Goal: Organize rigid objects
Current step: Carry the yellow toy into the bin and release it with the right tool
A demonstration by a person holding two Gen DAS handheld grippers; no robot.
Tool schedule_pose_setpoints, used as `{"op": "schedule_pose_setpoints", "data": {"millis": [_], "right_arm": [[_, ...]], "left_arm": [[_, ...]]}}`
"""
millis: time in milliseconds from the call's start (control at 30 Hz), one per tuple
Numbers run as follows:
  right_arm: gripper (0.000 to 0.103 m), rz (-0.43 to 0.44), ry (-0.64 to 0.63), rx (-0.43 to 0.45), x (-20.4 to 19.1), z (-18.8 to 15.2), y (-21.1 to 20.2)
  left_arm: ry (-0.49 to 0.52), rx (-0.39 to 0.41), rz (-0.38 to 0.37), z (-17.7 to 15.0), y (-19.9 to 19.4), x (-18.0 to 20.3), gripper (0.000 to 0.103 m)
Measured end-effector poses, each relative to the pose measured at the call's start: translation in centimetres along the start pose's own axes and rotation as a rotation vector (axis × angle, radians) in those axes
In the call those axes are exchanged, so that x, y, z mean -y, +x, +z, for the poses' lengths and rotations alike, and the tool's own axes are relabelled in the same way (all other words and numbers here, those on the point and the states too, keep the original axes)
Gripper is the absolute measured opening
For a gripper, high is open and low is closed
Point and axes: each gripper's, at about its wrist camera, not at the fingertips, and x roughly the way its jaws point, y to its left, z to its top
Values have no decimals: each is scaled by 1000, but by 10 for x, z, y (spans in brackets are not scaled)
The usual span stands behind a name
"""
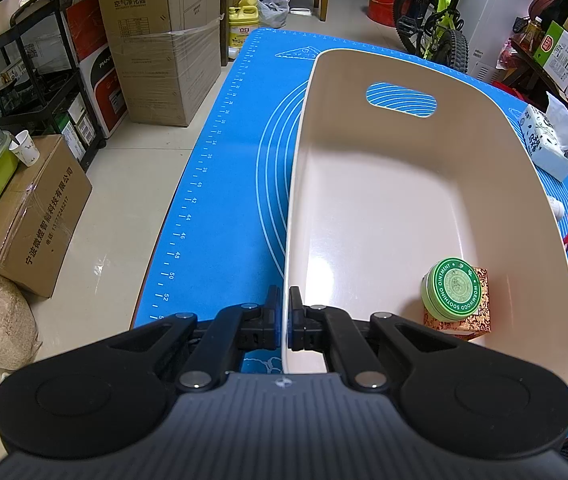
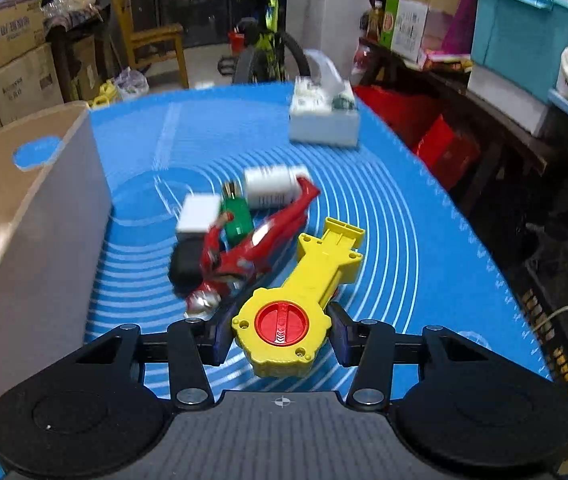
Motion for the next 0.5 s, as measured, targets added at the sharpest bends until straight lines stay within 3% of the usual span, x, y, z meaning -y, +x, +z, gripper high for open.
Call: {"op": "schedule_pose_setpoints", "data": {"millis": [267, 500], "right_arm": [[54, 39, -15, 119, -13, 26, -34], [54, 133, -86, 201, -47, 47, -61]], "left_arm": [[0, 0, 1, 0, 0, 0, 5], [0, 0, 1, 0, 0, 0, 5]]}}
